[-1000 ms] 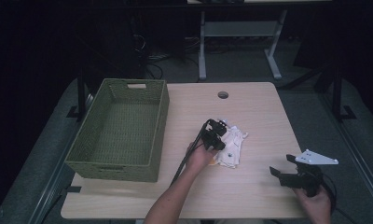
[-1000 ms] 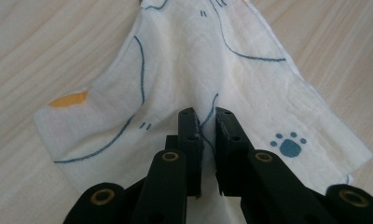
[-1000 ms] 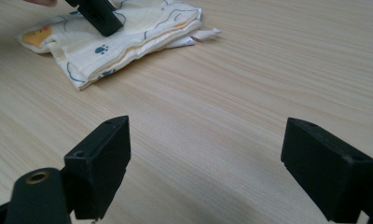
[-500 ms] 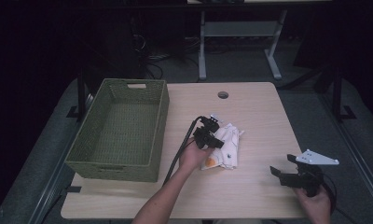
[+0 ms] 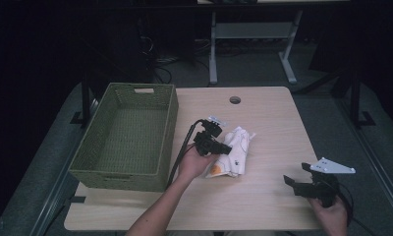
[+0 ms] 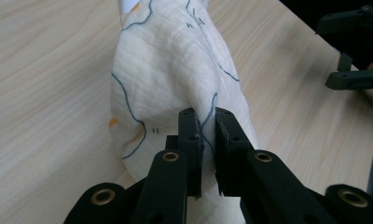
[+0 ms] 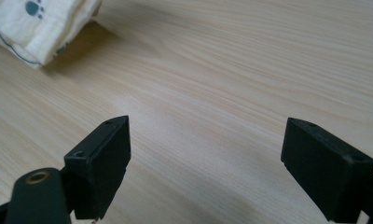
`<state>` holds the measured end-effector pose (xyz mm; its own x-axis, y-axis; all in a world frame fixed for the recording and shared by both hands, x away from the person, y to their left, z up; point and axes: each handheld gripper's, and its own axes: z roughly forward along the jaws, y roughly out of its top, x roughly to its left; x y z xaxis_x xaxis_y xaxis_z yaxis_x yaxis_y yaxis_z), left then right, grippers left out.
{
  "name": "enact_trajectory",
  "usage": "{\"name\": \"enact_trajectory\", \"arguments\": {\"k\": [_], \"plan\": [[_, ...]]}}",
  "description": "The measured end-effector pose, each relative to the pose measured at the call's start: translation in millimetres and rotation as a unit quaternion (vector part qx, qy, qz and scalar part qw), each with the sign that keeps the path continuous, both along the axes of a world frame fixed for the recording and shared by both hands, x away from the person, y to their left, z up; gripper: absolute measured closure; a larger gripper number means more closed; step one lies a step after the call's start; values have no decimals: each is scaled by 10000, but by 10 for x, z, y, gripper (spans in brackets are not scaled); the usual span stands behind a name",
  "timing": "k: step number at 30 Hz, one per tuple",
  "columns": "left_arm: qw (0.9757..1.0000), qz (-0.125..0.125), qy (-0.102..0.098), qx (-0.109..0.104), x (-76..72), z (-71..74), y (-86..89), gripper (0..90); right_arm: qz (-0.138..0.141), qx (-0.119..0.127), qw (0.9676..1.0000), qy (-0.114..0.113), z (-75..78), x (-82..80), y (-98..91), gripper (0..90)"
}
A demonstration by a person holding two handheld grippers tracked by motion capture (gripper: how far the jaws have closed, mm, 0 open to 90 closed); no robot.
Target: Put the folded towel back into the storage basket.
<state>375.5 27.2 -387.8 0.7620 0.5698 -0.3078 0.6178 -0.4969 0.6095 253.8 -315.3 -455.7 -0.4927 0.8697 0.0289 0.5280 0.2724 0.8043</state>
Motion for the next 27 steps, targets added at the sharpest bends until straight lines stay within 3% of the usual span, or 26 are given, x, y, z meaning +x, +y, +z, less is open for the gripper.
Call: {"name": "enact_trajectory", "arguments": {"k": [17,27], "plan": [[9993,-48,8,-358,-79,178,236,832,7,-55,10000,23,-6,2,16,154],[9985,58,-5,-538,-98,288,411,832,6,-56,10000,23,-5,1,17,154]]}}
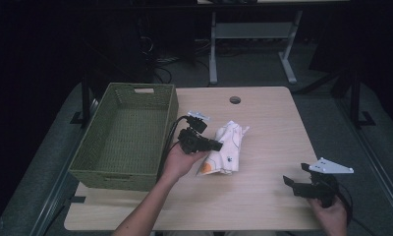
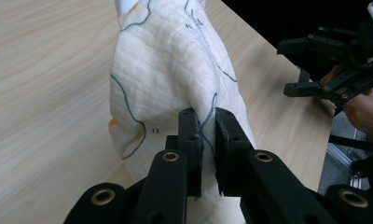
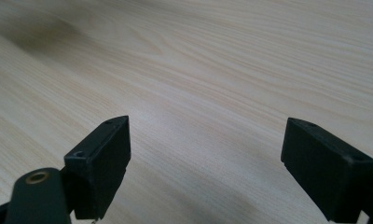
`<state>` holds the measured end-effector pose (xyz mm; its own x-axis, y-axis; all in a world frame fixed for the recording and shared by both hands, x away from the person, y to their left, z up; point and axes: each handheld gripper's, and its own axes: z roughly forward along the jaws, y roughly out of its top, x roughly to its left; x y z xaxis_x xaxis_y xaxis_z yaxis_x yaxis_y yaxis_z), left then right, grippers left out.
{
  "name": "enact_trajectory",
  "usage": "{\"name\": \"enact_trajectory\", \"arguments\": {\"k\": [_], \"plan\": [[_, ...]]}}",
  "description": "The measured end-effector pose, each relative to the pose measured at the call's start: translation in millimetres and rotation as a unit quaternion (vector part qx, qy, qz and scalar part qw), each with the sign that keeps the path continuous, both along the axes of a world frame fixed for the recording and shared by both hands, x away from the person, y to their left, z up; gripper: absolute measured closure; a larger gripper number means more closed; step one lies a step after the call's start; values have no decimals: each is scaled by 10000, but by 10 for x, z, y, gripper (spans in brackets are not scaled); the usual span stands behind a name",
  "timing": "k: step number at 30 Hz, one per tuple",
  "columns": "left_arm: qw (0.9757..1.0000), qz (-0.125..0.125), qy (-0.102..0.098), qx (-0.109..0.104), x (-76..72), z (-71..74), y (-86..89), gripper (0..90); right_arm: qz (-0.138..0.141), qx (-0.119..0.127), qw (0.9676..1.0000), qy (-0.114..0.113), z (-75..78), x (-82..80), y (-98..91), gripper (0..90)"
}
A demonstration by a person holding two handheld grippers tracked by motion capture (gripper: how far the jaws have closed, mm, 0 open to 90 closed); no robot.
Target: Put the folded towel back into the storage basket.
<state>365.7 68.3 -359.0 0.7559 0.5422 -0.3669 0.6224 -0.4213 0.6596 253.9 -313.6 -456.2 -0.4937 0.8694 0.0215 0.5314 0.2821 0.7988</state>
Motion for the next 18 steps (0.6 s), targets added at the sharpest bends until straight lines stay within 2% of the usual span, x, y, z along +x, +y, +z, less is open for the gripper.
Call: {"name": "enact_trajectory", "arguments": {"k": [8,18], "plan": [[9999,-8,-122,11,-23,152,111,832,8,3,10000,12,-4,6,-7,154],[9997,26,-218,-85,-66,329,229,832,-3,-21,10000,33,-9,11,1,154]]}}
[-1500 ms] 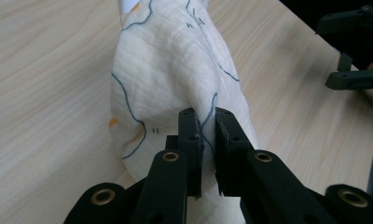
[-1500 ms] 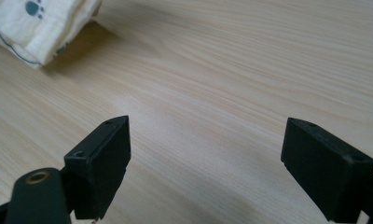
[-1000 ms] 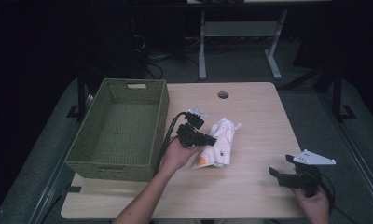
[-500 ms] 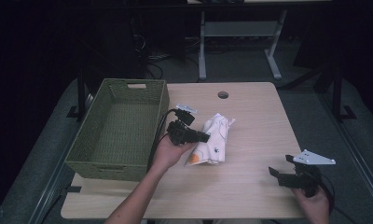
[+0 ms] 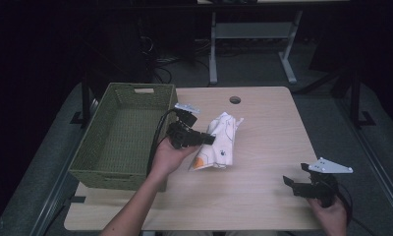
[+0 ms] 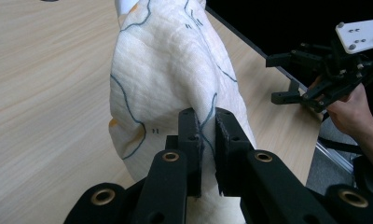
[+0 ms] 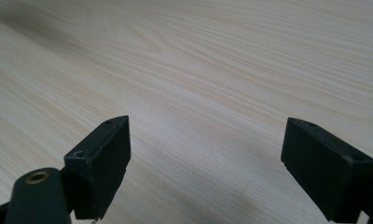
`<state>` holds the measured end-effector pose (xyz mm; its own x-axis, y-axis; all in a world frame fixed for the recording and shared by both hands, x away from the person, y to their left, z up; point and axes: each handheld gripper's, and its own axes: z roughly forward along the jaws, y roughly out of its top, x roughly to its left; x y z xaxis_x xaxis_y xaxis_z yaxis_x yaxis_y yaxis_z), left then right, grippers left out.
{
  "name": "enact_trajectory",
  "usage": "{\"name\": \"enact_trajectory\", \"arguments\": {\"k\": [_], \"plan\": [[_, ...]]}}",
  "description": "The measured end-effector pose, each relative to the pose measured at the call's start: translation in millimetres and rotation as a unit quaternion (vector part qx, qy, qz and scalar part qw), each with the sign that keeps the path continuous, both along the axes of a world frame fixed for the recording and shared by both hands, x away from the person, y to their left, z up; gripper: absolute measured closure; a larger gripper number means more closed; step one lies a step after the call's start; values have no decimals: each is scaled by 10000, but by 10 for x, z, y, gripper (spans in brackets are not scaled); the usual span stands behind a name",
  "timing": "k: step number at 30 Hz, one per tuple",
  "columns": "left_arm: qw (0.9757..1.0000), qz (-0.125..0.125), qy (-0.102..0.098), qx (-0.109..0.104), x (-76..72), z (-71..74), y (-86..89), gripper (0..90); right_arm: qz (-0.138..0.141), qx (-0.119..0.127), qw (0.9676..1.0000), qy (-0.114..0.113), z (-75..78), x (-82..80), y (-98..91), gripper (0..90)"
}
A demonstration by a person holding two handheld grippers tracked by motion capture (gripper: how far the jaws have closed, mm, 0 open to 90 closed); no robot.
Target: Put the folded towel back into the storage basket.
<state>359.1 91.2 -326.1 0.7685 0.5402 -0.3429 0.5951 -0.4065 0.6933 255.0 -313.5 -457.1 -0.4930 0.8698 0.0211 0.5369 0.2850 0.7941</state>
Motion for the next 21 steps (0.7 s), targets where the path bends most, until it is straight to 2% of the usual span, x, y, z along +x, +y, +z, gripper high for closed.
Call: {"name": "enact_trajectory", "arguments": {"k": [21], "plan": [[9999,95,-42,-36,9,185,213,832,-29,4,10000,28,-5,3,-6,149]]}}
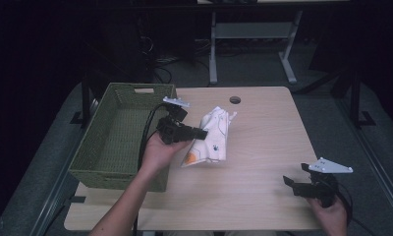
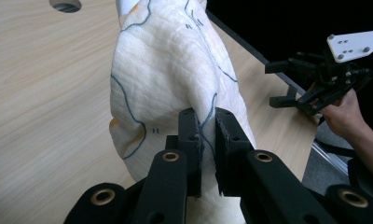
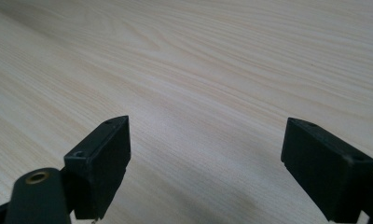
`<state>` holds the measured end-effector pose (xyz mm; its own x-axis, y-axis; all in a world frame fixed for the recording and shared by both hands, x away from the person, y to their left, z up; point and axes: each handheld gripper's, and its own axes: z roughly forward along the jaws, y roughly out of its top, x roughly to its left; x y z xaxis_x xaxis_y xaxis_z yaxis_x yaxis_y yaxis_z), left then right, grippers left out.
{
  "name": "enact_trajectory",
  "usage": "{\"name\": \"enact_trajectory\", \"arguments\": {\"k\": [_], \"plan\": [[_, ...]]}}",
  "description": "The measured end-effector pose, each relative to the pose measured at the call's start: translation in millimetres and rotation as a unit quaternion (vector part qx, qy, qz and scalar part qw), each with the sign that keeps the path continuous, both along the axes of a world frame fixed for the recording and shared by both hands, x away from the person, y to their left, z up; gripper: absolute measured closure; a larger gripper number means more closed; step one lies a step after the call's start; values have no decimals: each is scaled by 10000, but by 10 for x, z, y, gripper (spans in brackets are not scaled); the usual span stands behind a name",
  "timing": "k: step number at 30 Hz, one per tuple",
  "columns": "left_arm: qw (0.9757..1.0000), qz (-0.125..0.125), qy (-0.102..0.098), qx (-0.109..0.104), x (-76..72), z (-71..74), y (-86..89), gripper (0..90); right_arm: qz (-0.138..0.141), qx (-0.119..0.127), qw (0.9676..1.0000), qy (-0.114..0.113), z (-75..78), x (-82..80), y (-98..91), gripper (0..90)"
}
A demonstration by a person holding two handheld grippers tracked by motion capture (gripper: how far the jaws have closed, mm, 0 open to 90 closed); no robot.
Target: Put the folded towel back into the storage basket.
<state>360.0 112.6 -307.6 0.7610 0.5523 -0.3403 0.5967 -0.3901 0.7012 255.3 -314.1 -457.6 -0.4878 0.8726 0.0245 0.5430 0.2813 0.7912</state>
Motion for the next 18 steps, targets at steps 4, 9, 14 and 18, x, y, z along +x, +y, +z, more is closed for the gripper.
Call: {"name": "enact_trajectory", "arguments": {"k": [4,9,14,18], "plan": [[10000,25,6,-19,3,30,44,832,8,-8,10000,4,-2,1,2,149],[10000,48,-16,-34,-2,89,91,832,-13,8,10000,10,0,0,-2,149],[9999,82,-44,-63,-5,139,149,832,-5,2,10000,3,-1,0,-5,148],[9999,107,-38,-39,-4,159,208,832,-11,20,10000,14,-1,-1,-7,148]]}}
